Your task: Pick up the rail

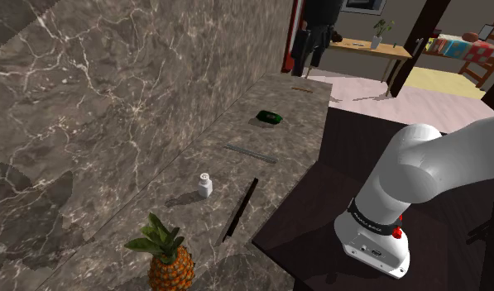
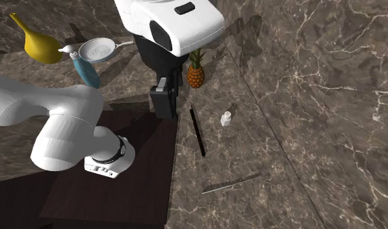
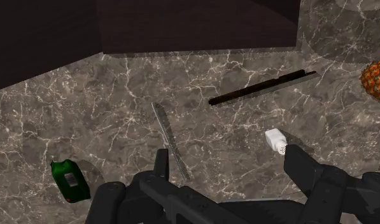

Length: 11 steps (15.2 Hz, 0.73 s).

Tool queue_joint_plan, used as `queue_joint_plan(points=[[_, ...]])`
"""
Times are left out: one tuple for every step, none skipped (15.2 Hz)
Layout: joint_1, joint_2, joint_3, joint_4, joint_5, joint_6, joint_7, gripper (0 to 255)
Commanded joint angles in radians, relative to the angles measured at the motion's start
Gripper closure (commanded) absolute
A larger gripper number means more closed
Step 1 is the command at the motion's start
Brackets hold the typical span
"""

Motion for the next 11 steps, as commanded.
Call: queue_joint_plan(points=[[0.0, 0.0, 0.0, 0.0, 0.0, 0.0, 0.0, 0], [-0.006, -0.009, 0.014, -0.035, 0.012, 0.02, 0.039, 0], [-0.013, -0.017, 0.029, -0.069, 0.026, 0.04, 0.078, 0], [-0.019, -0.024, 0.044, -0.101, 0.04, 0.06, 0.117, 0], [-0.024, -0.029, 0.06, -0.133, 0.054, 0.081, 0.155, 0], [-0.029, -0.033, 0.076, -0.163, 0.069, 0.102, 0.194, 0], [-0.034, -0.036, 0.092, -0.193, 0.085, 0.124, 0.233, 0], [-0.038, -0.037, 0.109, -0.221, 0.101, 0.147, 0.271, 0], [-0.042, -0.036, 0.127, -0.248, 0.118, 0.17, 0.31, 0], [-0.045, -0.034, 0.145, -0.274, 0.135, 0.194, 0.349, 0], [-0.048, -0.03, 0.163, -0.299, 0.153, 0.219, 0.387, 0]])
